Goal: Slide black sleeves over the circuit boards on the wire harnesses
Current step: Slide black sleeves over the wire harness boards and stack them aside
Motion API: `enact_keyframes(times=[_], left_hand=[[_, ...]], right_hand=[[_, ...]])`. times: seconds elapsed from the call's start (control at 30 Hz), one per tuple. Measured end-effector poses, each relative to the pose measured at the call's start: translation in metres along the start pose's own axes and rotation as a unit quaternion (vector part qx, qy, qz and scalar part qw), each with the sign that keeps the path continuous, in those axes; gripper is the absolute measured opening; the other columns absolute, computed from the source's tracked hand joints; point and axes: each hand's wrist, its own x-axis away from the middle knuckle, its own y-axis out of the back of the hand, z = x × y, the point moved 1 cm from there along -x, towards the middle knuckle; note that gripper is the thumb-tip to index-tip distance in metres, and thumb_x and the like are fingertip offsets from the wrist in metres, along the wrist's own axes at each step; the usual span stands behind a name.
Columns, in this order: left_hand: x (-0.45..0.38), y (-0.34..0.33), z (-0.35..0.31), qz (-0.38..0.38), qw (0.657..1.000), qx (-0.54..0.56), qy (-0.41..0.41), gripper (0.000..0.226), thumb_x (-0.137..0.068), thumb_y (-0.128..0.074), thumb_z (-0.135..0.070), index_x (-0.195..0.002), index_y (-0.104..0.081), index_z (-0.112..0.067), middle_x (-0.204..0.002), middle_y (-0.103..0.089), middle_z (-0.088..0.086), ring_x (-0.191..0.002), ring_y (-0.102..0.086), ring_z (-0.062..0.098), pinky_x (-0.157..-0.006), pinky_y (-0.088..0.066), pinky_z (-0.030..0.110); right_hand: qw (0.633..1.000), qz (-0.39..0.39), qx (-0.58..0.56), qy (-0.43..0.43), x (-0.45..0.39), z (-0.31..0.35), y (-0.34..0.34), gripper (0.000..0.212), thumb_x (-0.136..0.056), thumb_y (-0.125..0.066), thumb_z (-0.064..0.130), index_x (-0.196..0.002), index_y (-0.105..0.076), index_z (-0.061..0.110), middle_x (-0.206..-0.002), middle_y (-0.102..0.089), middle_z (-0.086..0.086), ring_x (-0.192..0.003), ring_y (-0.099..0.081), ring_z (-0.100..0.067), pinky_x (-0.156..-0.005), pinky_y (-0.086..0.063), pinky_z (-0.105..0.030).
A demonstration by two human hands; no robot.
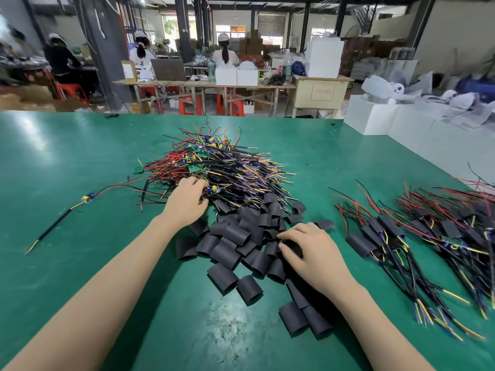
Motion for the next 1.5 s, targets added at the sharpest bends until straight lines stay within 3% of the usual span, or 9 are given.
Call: enact_keyframes(times=[0.17,0.37,0.6,0.93,1.03,1.1,1.17,1.4,1.5], left_hand=[[-0.015,0.012,-0.007,-0.077,0.995,-0.028,-0.053,0.061,-0.089,-0.056,-0.003,-0.146,-0.035,-0.005,-0.148,-0.037,0.016,-0.136,-0.029,0.033,-0.109,-0.034,0.042],[-0.040,0.011,-0.004,0.076,0.986,-0.145,-0.038,0.060,-0.098,-0.048,-0.017,-0.151,-0.023,-0.008,-0.157,-0.025,0.012,-0.144,-0.019,0.030,-0.112,-0.031,0.047],[-0.030,0.015,0.008,0.060,0.981,-0.186,-0.016,0.025,-0.097,-0.053,-0.024,-0.116,-0.057,-0.009,-0.113,-0.055,0.013,-0.116,-0.043,0.033,-0.093,-0.046,0.044],[0.008,0.004,-0.033,-0.097,0.993,-0.026,-0.069,0.072,-0.089,-0.064,-0.023,-0.149,-0.028,-0.003,-0.139,-0.041,0.020,-0.127,-0.034,0.036,-0.108,-0.027,0.040],[0.003,0.004,-0.029,-0.080,0.993,-0.085,-0.033,0.073,-0.089,-0.063,-0.023,-0.150,-0.025,-0.009,-0.156,-0.016,0.025,-0.140,-0.020,0.039,-0.113,-0.025,0.044],[-0.003,0.004,-0.023,-0.064,0.990,-0.119,-0.027,0.072,-0.089,-0.063,-0.023,-0.150,-0.027,-0.012,-0.159,-0.007,0.024,-0.145,-0.014,0.038,-0.112,-0.026,0.047],[-0.010,0.004,-0.016,-0.041,0.989,-0.138,-0.033,0.072,-0.089,-0.063,-0.024,-0.150,-0.027,-0.014,-0.160,-0.005,0.021,-0.147,-0.010,0.036,-0.113,-0.026,0.049],[-0.030,0.002,0.004,0.036,0.985,-0.159,-0.050,0.068,-0.095,-0.056,-0.031,-0.153,-0.023,-0.017,-0.159,-0.023,0.013,-0.146,-0.019,0.031,-0.113,-0.030,0.047],[-0.035,0.002,0.004,0.045,0.992,-0.114,-0.034,0.062,-0.095,-0.057,-0.026,-0.150,-0.028,-0.015,-0.150,-0.036,0.014,-0.138,-0.031,0.033,-0.108,-0.036,0.047]], right_hand=[[0.995,-0.064,-0.011,-0.078,-0.001,-0.006,0.007,0.011,-0.088,-0.061,0.025,-0.094,-0.070,0.021,-0.089,-0.065,0.005,-0.093,-0.056,-0.020,-0.078,-0.046,-0.034],[0.988,-0.071,-0.093,-0.103,0.000,-0.014,0.020,0.013,-0.081,-0.072,0.033,-0.071,-0.068,0.024,-0.070,-0.065,0.008,-0.063,-0.057,-0.011,-0.067,-0.049,-0.031],[0.891,0.363,-0.267,-0.055,0.017,-0.032,0.036,0.049,-0.051,-0.091,0.040,-0.082,-0.056,0.026,-0.068,-0.058,0.007,-0.055,-0.048,-0.009,-0.052,-0.038,-0.022],[0.988,0.044,-0.147,-0.028,0.001,-0.015,0.024,0.028,-0.072,-0.081,0.033,-0.085,-0.061,0.020,-0.075,-0.062,0.006,-0.062,-0.055,-0.011,-0.064,-0.049,-0.028],[0.897,0.260,-0.352,-0.056,0.009,-0.020,0.048,0.025,-0.069,-0.082,0.032,-0.084,-0.068,0.018,-0.070,-0.069,0.000,-0.054,-0.059,-0.010,-0.046,-0.044,-0.021],[0.774,0.508,-0.377,-0.031,0.019,-0.014,0.056,0.025,-0.076,-0.078,0.027,-0.097,-0.072,0.015,-0.076,-0.072,0.002,-0.059,-0.066,-0.011,-0.047,-0.047,-0.017],[0.721,0.594,-0.357,-0.006,0.024,-0.007,0.050,0.031,-0.079,-0.077,0.024,-0.107,-0.071,0.012,-0.081,-0.073,0.006,-0.067,-0.069,-0.010,-0.057,-0.051,-0.017],[0.893,0.272,-0.359,-0.010,0.007,0.011,0.009,0.014,-0.084,-0.073,0.027,-0.092,-0.075,0.015,-0.084,-0.074,0.004,-0.074,-0.065,-0.005,-0.067,-0.051,-0.020],[0.915,0.190,-0.356,-0.003,0.004,0.011,0.007,0.006,-0.083,-0.073,0.022,-0.087,-0.075,0.018,-0.079,-0.073,0.009,-0.069,-0.062,0.002,-0.063,-0.045,-0.012]])
